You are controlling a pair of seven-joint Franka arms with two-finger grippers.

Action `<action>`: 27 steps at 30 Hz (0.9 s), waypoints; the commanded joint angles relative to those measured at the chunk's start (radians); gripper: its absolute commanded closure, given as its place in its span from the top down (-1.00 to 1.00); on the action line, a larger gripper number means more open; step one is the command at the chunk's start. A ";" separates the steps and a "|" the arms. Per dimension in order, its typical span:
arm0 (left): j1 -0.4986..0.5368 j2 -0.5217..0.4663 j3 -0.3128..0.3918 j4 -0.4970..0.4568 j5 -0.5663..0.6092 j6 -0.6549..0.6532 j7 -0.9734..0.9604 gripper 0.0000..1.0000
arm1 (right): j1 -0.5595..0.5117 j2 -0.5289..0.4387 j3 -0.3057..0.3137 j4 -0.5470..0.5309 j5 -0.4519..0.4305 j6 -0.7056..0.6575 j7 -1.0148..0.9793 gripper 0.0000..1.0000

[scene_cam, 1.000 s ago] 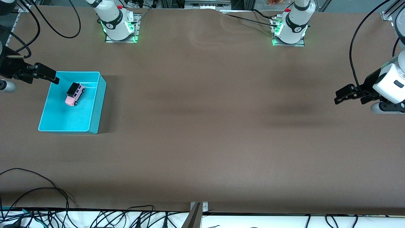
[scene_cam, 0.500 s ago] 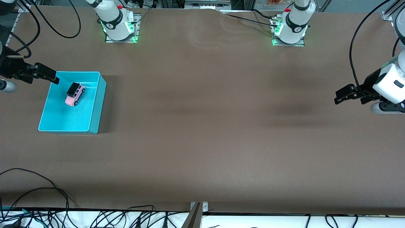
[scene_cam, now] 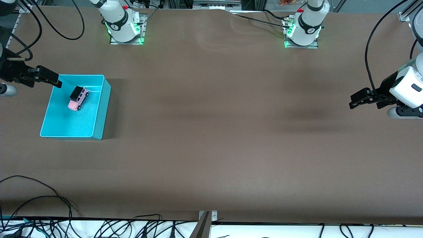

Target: Wind and store pink jeep toy

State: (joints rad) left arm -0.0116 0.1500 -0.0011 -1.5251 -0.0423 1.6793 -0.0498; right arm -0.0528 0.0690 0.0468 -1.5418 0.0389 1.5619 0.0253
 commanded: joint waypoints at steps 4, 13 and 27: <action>0.001 -0.010 0.001 -0.007 0.018 -0.006 0.024 1.00 | -0.001 0.002 0.002 0.011 -0.011 -0.006 -0.013 1.00; 0.012 -0.010 0.003 0.000 0.016 -0.006 0.022 1.00 | -0.001 0.002 0.002 0.011 -0.011 -0.006 -0.013 1.00; 0.010 -0.007 0.006 0.003 0.018 -0.006 0.024 1.00 | -0.001 0.002 0.002 0.011 -0.013 -0.005 -0.013 1.00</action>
State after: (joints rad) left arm -0.0021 0.1497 0.0033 -1.5250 -0.0422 1.6794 -0.0498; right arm -0.0527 0.0693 0.0468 -1.5418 0.0389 1.5619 0.0253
